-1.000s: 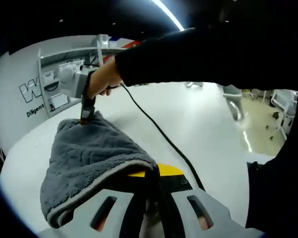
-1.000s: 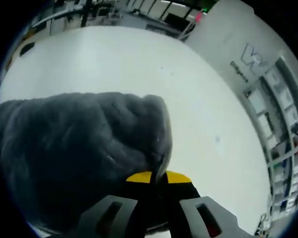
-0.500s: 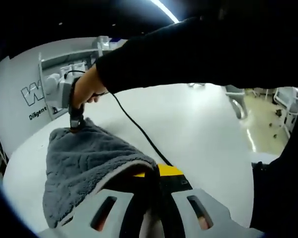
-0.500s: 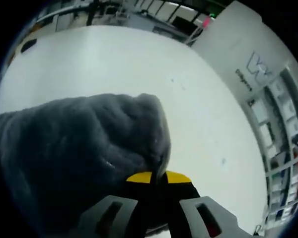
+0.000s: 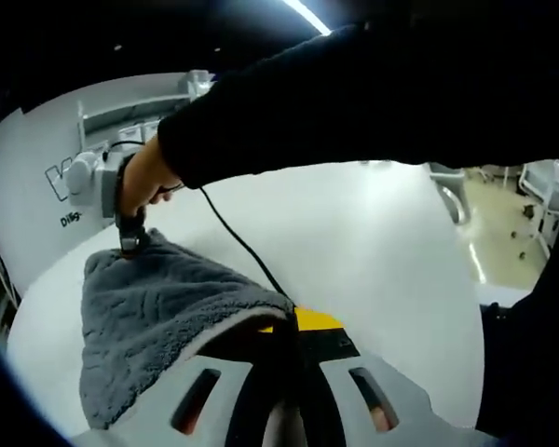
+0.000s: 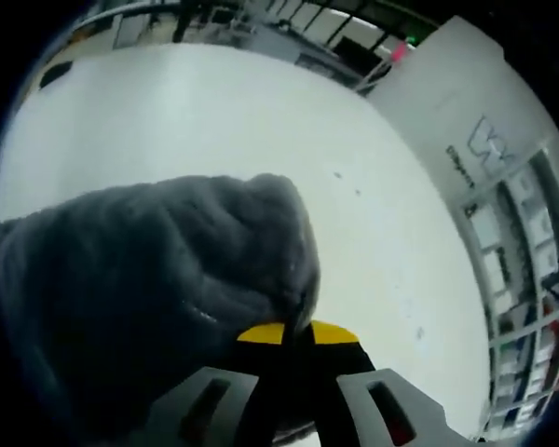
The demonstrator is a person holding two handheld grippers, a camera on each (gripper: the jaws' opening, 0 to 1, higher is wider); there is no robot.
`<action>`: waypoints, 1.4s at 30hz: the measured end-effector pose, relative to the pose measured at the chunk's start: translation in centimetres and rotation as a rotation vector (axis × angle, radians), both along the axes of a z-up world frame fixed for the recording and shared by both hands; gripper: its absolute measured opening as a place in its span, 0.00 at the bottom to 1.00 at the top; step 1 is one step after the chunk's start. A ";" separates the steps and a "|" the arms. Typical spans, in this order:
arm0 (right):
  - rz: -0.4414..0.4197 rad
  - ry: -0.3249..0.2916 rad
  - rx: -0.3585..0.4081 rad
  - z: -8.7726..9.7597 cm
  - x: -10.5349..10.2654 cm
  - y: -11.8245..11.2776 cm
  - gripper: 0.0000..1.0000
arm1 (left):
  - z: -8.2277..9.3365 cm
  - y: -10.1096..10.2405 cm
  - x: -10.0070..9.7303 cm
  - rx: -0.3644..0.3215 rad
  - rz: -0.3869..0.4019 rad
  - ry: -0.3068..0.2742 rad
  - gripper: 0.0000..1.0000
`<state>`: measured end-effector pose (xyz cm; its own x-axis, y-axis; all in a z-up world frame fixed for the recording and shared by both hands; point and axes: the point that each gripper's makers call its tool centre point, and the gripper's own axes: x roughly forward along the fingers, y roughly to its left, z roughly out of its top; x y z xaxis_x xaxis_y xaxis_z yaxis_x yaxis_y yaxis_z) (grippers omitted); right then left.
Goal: Open the folded towel by lifting each exposed corner and separating the folded layers until the towel lies flat within the target outline without major curled edges
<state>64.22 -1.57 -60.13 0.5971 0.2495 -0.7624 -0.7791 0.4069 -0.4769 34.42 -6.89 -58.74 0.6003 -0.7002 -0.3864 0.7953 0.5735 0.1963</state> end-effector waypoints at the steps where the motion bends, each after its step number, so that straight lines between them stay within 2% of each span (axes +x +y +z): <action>1: -0.003 0.002 0.000 0.0 0.1 0.0 0.02 | 0.0 0.0 0.0 0.002 0.000 -0.002 0.02; 13: -0.002 -0.013 0.024 0.0 0.2 0.5 0.02 | 0.0 -0.1 0.2 0.019 0.010 -0.023 0.02; 25: -0.013 -0.007 0.082 0.0 0.1 0.5 0.02 | -0.5 -0.5 0.2 0.020 0.008 -0.014 0.02; 36: -0.005 0.017 0.074 -0.1 0.1 0.5 0.02 | -0.5 -0.5 0.2 0.023 0.005 -0.007 0.02; 42: 0.013 0.001 0.065 -0.1 0.0 0.5 0.03 | -0.5 -0.5 0.3 0.025 0.004 0.004 0.02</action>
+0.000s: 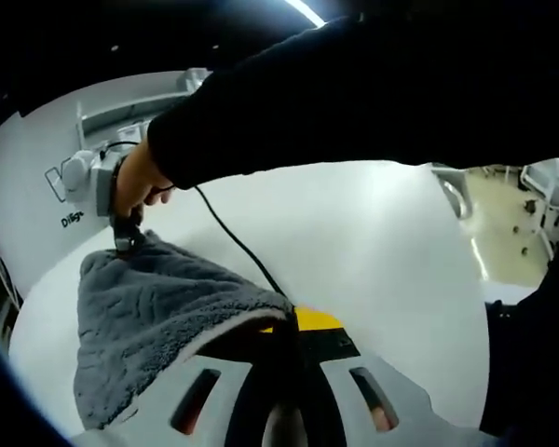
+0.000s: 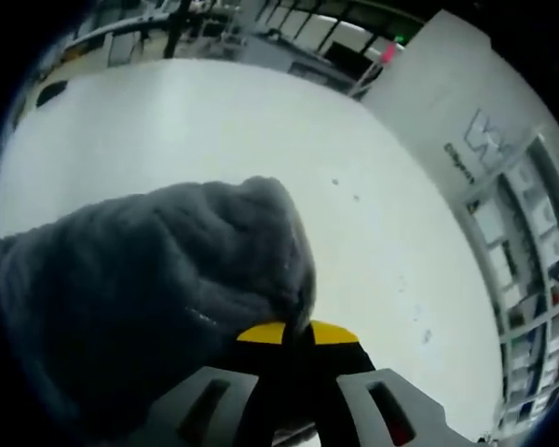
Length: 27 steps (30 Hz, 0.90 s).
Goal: Open the folded towel by lifting each exposed corner and separating the folded layers until the towel lies flat within the target outline without major curled edges
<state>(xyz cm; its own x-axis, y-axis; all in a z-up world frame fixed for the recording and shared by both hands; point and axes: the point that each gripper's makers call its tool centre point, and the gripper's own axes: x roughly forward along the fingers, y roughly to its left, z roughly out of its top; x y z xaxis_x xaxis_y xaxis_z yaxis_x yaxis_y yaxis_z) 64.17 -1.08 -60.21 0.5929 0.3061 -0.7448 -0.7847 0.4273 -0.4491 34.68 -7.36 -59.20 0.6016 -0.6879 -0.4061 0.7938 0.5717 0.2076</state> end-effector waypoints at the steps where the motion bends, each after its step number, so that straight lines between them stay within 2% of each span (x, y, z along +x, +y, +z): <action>1: 0.009 -0.008 -0.012 0.0 0.0 0.0 0.03 | 0.0 0.0 0.0 0.005 -0.001 0.000 0.02; 6: 0.007 -0.020 -0.019 0.1 0.1 0.0 0.03 | 0.0 -0.1 -0.1 0.016 -0.014 -0.017 0.04; 9: 0.010 -0.034 -0.013 0.3 0.1 -0.2 0.07 | 0.5 -0.1 -0.3 0.004 -0.015 -0.023 0.11; 13: -0.021 -0.056 0.014 1.1 0.3 -0.9 0.17 | 1.4 0.1 -0.4 0.007 -0.008 -0.057 0.24; 16: -0.035 -0.069 0.037 1.8 0.3 -1.4 0.27 | 1.8 0.2 -0.8 0.011 -0.016 -0.064 0.28; 21: -0.074 -0.082 0.117 2.9 0.0 -2.2 0.53 | 2.6 0.1 -1.9 0.002 -0.045 -0.076 0.38; 23: -0.088 -0.100 0.145 3.5 -0.1 -2.5 0.76 | 2.9 0.0 -2.3 -0.005 -0.053 -0.084 0.49; 24: -0.102 -0.111 0.189 3.9 -0.2 -2.5 0.88 | 3.2 -0.2 -2.6 -0.015 -0.061 -0.089 0.56; 25: -0.112 -0.118 0.218 4.3 -0.2 -2.6 0.99 | 3.4 -0.6 -3.1 -0.026 -0.080 -0.090 0.67; 27: -0.134 -0.085 0.249 4.5 -0.9 -3.1 1.00 | 3.5 -1.3 -4.3 -0.054 -0.123 -0.079 0.85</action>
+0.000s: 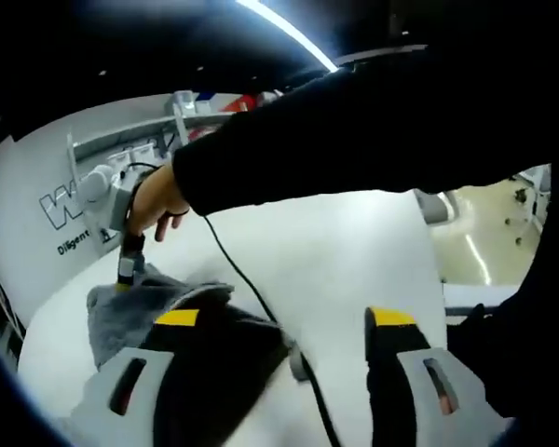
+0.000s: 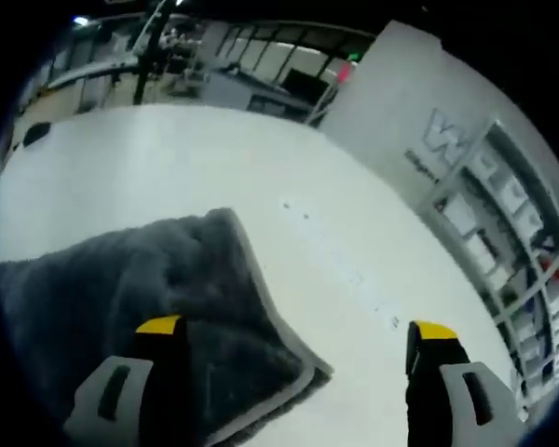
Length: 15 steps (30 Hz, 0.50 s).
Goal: Open the folded towel by lifting each exposed corner and separating the folded layers until the towel lies flat within the target outline without major curled edges
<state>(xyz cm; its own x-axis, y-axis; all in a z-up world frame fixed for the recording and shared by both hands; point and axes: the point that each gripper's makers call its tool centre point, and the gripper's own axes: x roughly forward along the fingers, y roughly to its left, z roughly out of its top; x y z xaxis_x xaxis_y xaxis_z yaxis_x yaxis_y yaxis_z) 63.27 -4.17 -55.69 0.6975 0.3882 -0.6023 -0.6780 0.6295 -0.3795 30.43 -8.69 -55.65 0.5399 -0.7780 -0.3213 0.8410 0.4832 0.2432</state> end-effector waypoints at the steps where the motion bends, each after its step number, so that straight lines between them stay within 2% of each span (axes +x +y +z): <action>1: 0.000 0.008 0.021 0.2 -0.3 -0.1 1.00 | -0.2 -0.3 -0.5 -0.002 -0.015 0.020 0.95; 2: 0.003 0.009 0.028 0.3 -0.6 -0.2 1.00 | -0.3 -0.5 -1.2 -0.004 -0.031 0.044 1.00; 5: 0.001 0.012 0.023 0.2 -1.4 -0.5 1.00 | -0.3 -1.3 -3.2 -0.043 -0.093 0.126 1.00; 7: 0.000 0.002 0.020 0.5 -1.7 -0.7 1.00 | 0.4 -1.7 -4.0 -0.083 -0.124 0.153 1.00; 12: -0.025 -0.016 0.057 1.8 -2.5 -1.2 1.00 | 3.2 -1.8 -5.2 -0.175 -0.159 0.173 1.00; 13: -0.040 -0.029 0.070 2.2 -2.5 -1.4 1.00 | 3.9 -1.5 -5.0 -0.191 -0.145 0.165 1.00; 15: -0.082 -0.043 0.090 2.8 -2.8 -2.3 1.00 | 5.2 -0.4 -3.5 -0.222 -0.063 0.125 1.00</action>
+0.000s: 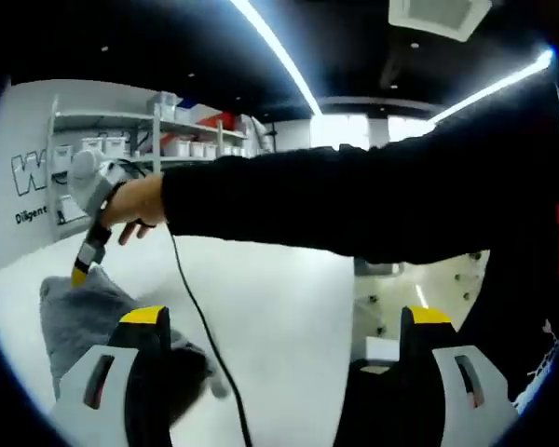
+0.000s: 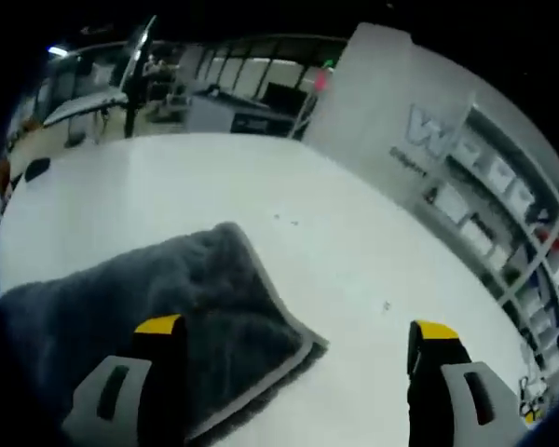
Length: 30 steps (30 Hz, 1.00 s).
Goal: Open the folded towel by lifting each exposed corner and separating the folded layers until the towel lies flat within the target outline without major curled edges
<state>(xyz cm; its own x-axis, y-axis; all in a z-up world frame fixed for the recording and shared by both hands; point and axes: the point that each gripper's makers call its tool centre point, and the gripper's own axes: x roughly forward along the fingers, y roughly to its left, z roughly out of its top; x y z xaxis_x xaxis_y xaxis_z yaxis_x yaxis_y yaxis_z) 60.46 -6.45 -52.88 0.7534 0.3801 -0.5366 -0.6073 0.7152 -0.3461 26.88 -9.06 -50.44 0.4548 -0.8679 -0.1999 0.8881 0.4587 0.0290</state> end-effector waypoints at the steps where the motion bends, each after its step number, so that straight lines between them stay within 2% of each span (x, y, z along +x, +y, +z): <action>1: -0.004 -0.020 0.036 0.6 -0.2 0.0 1.00 | 0.5 0.6 0.7 -0.007 0.033 -0.019 1.00; 4: -0.026 -0.037 0.089 1.6 -0.8 -0.8 1.00 | 1.1 2.9 2.9 0.002 0.137 -0.040 1.00; 6: -0.027 -0.054 0.099 2.2 -1.1 -1.2 1.00 | 1.2 3.9 3.7 0.007 0.170 -0.049 1.00; 11: -0.043 -0.093 0.148 3.9 -2.6 -2.3 1.00 | 1.9 5.2 4.3 -0.024 0.206 -0.042 1.00; 16: -0.048 -0.133 0.286 6.0 -5.1 -3.2 1.00 | 2.2 6.6 5.2 -0.058 0.251 -0.014 1.00; 18: -0.050 -0.144 0.303 6.5 -6.1 -3.9 1.00 | 2.5 7.0 5.4 -0.079 0.260 0.003 1.00; 22: -0.057 -0.160 0.319 6.9 -8.1 -5.2 1.00 | 3.0 7.7 5.6 -0.093 0.287 -0.007 1.00; 26: -0.057 -0.172 0.358 7.3 -10.8 -6.6 1.00 | 3.2 9.5 6.1 -0.077 0.327 -0.026 1.00; 30: -0.054 -0.180 0.384 7.0 -13.3 -7.6 1.00 | 3.7 10.8 6.4 -0.106 0.349 -0.021 1.00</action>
<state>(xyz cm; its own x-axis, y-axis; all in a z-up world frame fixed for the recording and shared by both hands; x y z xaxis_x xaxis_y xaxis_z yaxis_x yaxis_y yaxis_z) 47.14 -14.02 -45.83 0.8465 0.4842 -0.2214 -0.5197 0.8419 -0.1455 33.27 1.77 -46.74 0.7304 -0.6749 -0.1048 0.6771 0.7356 -0.0183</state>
